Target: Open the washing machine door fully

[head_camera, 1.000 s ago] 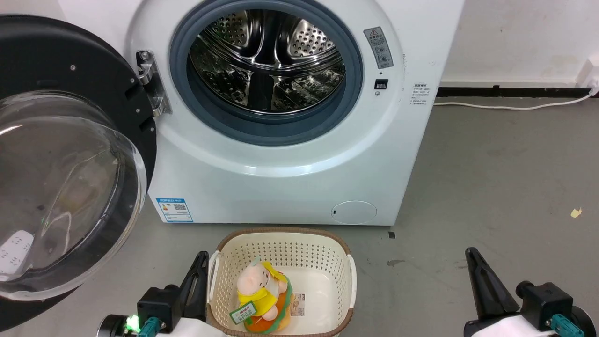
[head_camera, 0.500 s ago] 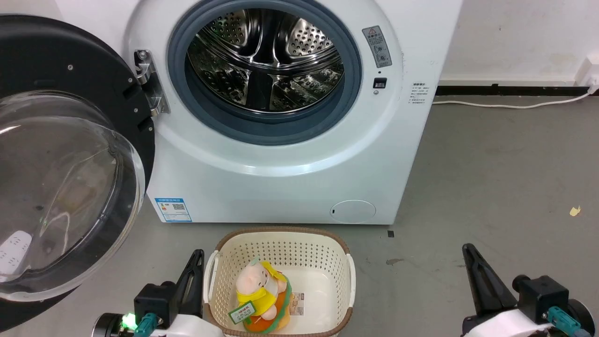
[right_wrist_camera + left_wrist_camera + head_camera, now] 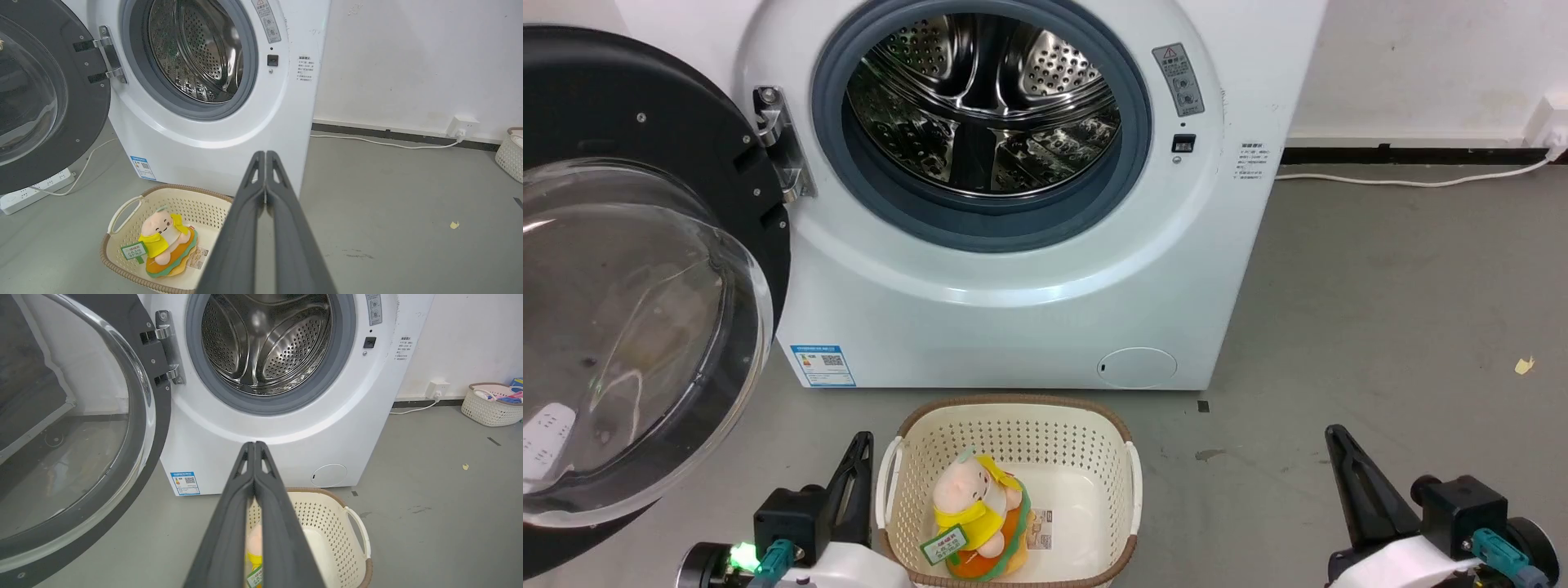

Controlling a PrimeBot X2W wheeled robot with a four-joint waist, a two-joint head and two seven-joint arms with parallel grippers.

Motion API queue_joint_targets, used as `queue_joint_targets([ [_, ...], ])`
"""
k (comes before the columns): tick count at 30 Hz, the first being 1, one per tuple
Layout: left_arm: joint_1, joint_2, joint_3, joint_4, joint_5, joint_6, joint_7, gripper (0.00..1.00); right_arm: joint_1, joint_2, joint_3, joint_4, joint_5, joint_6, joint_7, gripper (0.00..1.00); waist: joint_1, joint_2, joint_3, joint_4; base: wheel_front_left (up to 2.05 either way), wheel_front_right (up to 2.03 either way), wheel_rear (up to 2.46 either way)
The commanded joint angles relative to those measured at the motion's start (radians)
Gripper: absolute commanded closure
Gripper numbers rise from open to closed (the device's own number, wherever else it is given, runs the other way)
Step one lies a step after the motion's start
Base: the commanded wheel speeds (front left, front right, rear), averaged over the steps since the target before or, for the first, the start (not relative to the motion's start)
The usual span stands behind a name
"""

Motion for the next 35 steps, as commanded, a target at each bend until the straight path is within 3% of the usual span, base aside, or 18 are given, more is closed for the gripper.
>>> queue_joint_targets([
  [1, -0.018, 0.0, 0.006, -0.008, 0.008, 0.005, 0.006, 1.0, -0.019, 0.003, -0.002, -0.007, -0.01, 0.001, 0.005, 1.0, 0.0, 0.0, 0.0, 0.0, 0.0, 0.0, 0.0],
  [35, -0.033, 0.0, 0.037, -0.045, 0.035, 0.018, 0.075, 1.0, -0.045, 0.004, -0.004, -0.019, -0.053, 0.001, 0.075, 1.0, 0.0, 0.0, 0.006, -0.009, 0.0, 0.0, 0.0],
])
